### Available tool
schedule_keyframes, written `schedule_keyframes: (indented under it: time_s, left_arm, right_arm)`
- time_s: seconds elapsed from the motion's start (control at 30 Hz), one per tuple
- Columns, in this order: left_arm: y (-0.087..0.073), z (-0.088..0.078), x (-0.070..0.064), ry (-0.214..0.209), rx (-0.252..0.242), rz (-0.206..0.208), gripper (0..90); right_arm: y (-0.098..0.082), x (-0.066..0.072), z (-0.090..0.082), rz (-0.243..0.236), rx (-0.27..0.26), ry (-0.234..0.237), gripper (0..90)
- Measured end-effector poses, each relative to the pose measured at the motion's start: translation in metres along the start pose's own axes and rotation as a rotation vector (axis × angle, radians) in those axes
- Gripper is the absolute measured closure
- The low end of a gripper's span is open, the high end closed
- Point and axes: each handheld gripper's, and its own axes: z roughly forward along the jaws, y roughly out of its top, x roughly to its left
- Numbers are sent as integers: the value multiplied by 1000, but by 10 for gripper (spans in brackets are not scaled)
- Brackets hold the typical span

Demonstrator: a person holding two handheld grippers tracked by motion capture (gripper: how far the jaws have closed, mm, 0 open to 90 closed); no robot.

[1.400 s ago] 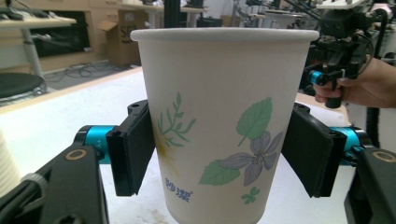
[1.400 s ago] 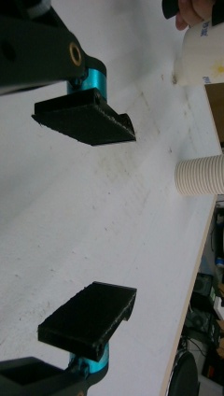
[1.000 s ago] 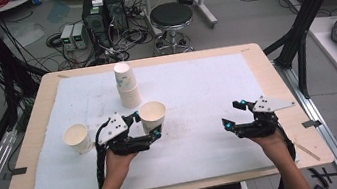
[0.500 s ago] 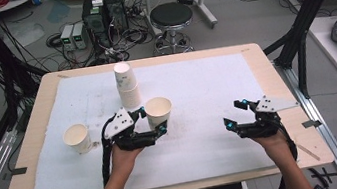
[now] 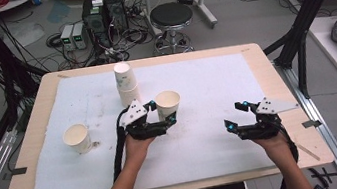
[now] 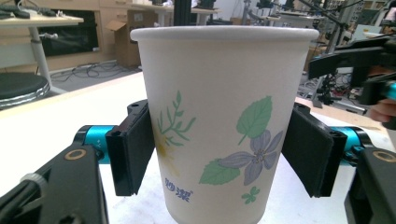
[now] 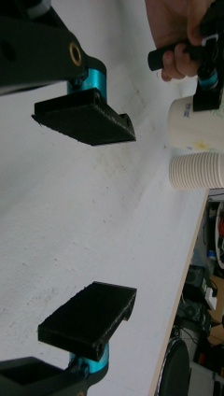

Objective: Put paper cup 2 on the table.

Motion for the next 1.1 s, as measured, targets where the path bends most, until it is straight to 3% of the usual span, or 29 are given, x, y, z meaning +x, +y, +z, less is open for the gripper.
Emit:
schedule_keyframes:
  time_s: [0.47, 0.6, 0.83, 1.1]
  left_arm:
    - [-17, 33, 3, 3, 78, -21, 296]
    - [-23, 42, 4, 24, 135, -27, 299]
    - [-30, 52, 1, 73, 272, 14, 311]
    - [-27, 48, -4, 101, 329, 39, 316]
  right_arm:
    - [-1, -1, -1, 1, 5, 4, 223]
    - [-1, -1, -1, 1, 5, 6, 223]
    - [-1, -1, -1, -3, 3, 9, 223]
    - [-1, 0, -2, 2, 4, 10, 223]
